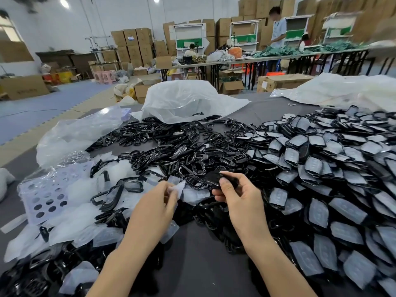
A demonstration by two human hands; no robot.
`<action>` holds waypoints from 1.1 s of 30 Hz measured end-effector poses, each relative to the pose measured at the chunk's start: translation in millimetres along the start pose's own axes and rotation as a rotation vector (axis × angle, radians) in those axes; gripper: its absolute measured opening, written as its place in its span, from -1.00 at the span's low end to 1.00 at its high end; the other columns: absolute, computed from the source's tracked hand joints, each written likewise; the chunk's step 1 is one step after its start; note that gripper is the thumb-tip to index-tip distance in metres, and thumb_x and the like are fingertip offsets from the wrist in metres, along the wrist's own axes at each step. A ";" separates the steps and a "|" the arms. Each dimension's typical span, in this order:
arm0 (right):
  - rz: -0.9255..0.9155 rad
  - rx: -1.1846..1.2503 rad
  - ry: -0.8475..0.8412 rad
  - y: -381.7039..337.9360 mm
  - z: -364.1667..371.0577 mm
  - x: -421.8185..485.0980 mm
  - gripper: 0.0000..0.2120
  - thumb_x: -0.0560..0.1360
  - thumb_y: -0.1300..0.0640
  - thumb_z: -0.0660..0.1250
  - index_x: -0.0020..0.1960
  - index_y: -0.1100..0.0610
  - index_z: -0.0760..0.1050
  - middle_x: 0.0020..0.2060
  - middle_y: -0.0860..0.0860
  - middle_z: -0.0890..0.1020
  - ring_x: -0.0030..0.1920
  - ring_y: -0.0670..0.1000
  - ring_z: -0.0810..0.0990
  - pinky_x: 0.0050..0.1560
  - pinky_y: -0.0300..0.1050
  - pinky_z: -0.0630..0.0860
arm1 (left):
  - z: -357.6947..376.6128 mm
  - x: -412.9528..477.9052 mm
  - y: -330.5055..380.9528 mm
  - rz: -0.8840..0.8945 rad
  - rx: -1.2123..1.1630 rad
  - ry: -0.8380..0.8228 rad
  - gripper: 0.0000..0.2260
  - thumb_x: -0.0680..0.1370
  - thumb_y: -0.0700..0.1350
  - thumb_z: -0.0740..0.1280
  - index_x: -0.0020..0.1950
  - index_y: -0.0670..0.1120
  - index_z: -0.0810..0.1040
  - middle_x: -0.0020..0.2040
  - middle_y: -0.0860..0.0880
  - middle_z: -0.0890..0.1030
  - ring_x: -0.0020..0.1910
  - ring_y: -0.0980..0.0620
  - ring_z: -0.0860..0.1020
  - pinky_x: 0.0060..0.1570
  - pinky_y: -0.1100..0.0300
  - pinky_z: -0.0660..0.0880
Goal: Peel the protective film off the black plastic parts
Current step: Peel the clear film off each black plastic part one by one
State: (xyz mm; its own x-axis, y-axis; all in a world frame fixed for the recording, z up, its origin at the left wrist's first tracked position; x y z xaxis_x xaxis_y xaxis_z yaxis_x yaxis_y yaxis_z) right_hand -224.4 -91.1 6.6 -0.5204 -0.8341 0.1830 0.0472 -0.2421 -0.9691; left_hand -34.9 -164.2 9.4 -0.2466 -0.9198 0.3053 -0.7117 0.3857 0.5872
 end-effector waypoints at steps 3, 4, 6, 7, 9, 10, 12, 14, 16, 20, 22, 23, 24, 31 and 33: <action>0.016 0.041 -0.063 0.5 7.5 -2.9 -0.83 0.61 0.21 0.33 0.03 -0.04 0.63 -0.12 -0.05 0.73 -0.12 -0.02 0.73 -0.17 -0.27 0.61 | -6.4 -12.9 1.4 0.022 -0.182 0.043 -0.84 0.63 0.07 0.21 -0.12 0.19 0.52 -0.20 0.17 0.60 -0.26 0.17 0.54 -0.24 0.32 0.44; 0.026 0.056 -0.085 0.3 9.3 -3.6 -0.83 0.61 0.21 0.34 0.03 -0.03 0.64 -0.11 -0.04 0.73 -0.10 -0.01 0.73 -0.14 -0.24 0.62 | -8.5 -15.6 4.9 0.036 -0.216 0.065 -0.83 0.63 0.05 0.23 -0.12 0.22 0.54 -0.13 0.20 0.58 -0.18 0.20 0.53 -0.17 0.36 0.41; 0.046 0.084 -0.145 -1.0 12.7 -4.9 -0.84 0.60 0.20 0.35 0.04 -0.03 0.65 -0.07 -0.03 0.74 -0.03 0.00 0.72 -0.03 -0.20 0.63 | -11.8 -18.4 13.0 0.043 -0.294 0.098 -0.84 0.63 0.01 0.26 -0.08 0.26 0.56 -0.09 0.19 0.56 -0.12 0.19 0.54 -0.13 0.38 0.39; 0.054 0.100 -0.189 -2.1 15.3 -6.3 -0.84 0.60 0.19 0.35 0.05 -0.02 0.66 -0.04 -0.02 0.74 0.02 0.00 0.71 0.04 -0.19 0.62 | -13.2 -20.0 16.6 0.047 -0.338 0.103 -0.83 0.62 -0.01 0.28 -0.06 0.27 0.56 -0.10 0.18 0.59 -0.14 0.19 0.55 -0.14 0.40 0.40; 0.062 0.126 -0.272 -4.4 20.8 -9.7 -0.85 0.59 0.18 0.36 0.06 0.00 0.67 0.00 0.02 0.74 0.07 0.00 0.69 0.11 -0.17 0.59 | -14.6 -23.7 23.7 0.058 -0.432 0.073 -0.82 0.60 -0.05 0.32 -0.05 0.25 0.60 -0.16 0.17 0.63 -0.20 0.23 0.55 -0.19 0.44 0.41; 0.064 0.128 -0.302 -4.9 23.0 -11.3 -0.85 0.59 0.18 0.36 0.07 0.00 0.67 0.02 0.03 0.74 0.08 0.01 0.69 0.14 -0.14 0.59 | -14.0 -25.4 26.8 0.062 -0.477 0.043 -0.83 0.59 -0.06 0.34 -0.05 0.24 0.62 -0.18 0.14 0.64 -0.24 0.23 0.54 -0.23 0.43 0.42; 0.075 0.145 -0.333 -3.3 26.2 -12.7 -0.85 0.58 0.17 0.36 0.08 0.01 0.67 0.05 0.06 0.73 0.14 0.09 0.67 0.22 -0.02 0.57 | -11.8 -27.5 31.0 0.059 -0.549 -0.006 -0.86 0.57 -0.05 0.36 -0.03 0.22 0.62 -0.22 0.02 0.61 -0.30 0.20 0.50 -0.27 0.36 0.43; 0.088 0.172 -0.323 -1.7 25.6 -11.2 -0.85 0.57 0.15 0.37 0.09 0.03 0.67 0.07 0.09 0.72 0.16 0.13 0.67 0.23 0.03 0.56 | -13.1 -27.3 29.7 0.024 -0.609 0.009 -0.89 0.58 -0.05 0.35 -0.05 0.18 0.62 -0.25 -0.01 0.59 -0.31 0.18 0.48 -0.28 0.39 0.41; 0.119 0.223 -0.295 -1.7 22.6 -8.3 -0.84 0.50 0.08 0.41 0.06 0.00 0.69 0.04 0.08 0.73 0.12 0.08 0.69 0.11 -0.11 0.61 | -20.1 -24.8 21.6 -0.029 -0.652 0.102 -0.93 0.57 0.01 0.35 -0.08 0.15 0.62 -0.28 0.02 0.60 -0.32 0.17 0.52 -0.25 0.41 0.44; 0.159 0.281 -0.308 -1.6 19.8 -6.9 -0.82 0.46 0.05 0.42 0.04 -0.02 0.69 0.04 0.05 0.74 0.09 0.02 0.71 0.04 -0.22 0.61 | -29.0 -20.9 3.4 -0.151 -0.865 0.206 -0.88 0.51 0.09 0.38 -0.03 0.11 0.66 -0.26 0.12 0.62 -0.29 0.15 0.57 -0.13 0.21 0.56; 0.120 0.180 -0.285 -2.8 18.8 -7.2 -0.86 0.52 0.06 0.41 0.05 -0.07 0.69 0.02 0.00 0.74 0.08 -0.03 0.70 0.03 -0.26 0.59 | -25.1 -19.8 5.3 -0.164 -0.995 0.133 -0.87 0.49 0.06 0.41 -0.03 0.09 0.69 -0.26 0.09 0.63 -0.29 0.15 0.57 -0.16 0.24 0.59; 0.101 0.155 -0.262 -3.5 17.6 -7.1 -0.86 0.55 0.09 0.40 0.05 -0.09 0.69 0.01 -0.02 0.74 0.06 -0.04 0.71 0.01 -0.27 0.58 | -22.2 -20.0 7.9 -0.160 -1.052 0.081 -0.86 0.46 0.04 0.42 -0.03 0.07 0.70 -0.25 0.06 0.63 -0.28 0.14 0.58 -0.16 0.26 0.59; 0.083 0.151 -0.237 -4.7 16.2 -6.9 -0.85 0.56 0.11 0.40 0.04 -0.09 0.69 -0.01 -0.03 0.75 0.05 -0.05 0.71 -0.01 -0.29 0.58 | -19.1 -20.4 11.2 -0.154 -1.098 0.034 -0.84 0.44 0.03 0.43 -0.03 0.05 0.70 -0.25 0.02 0.65 -0.27 0.12 0.60 -0.16 0.27 0.59; 0.064 0.070 -0.229 -3.4 21.1 -12.8 -0.84 0.56 0.12 0.42 0.04 -0.12 0.68 -0.12 0.11 0.74 -0.14 0.02 0.68 -0.02 -0.07 0.63 | -4.0 -31.7 35.2 -0.132 -1.043 -0.023 -0.91 0.43 -0.03 0.43 -0.11 0.01 0.67 -0.21 -0.11 0.71 -0.24 0.01 0.69 -0.18 0.29 0.60; 0.068 0.031 -0.240 -2.3 23.3 -15.3 -0.85 0.54 0.10 0.44 0.04 -0.13 0.68 -0.15 0.16 0.72 -0.18 -0.02 0.66 -0.03 -0.01 0.61 | -4.8 -33.9 37.6 -0.128 -1.008 0.014 -0.93 0.46 -0.04 0.42 -0.10 0.01 0.65 -0.23 -0.14 0.71 -0.25 -0.01 0.69 -0.19 0.31 0.59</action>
State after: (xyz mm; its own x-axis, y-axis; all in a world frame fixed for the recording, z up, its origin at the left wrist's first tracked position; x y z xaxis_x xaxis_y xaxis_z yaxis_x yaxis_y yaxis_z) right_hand -196.7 -89.4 9.9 -0.2976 -0.9420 0.1548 0.1034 -0.1931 -0.9757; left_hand -50.2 -118.1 24.7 -0.1950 -0.9601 0.2007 0.1557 0.1717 0.9728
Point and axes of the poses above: each hand's wrist, its own x-axis towards the middle knuckle, its own z-axis out of the palm, y = z × x, the point moved 5 cm from there along x, towards the middle knuckle
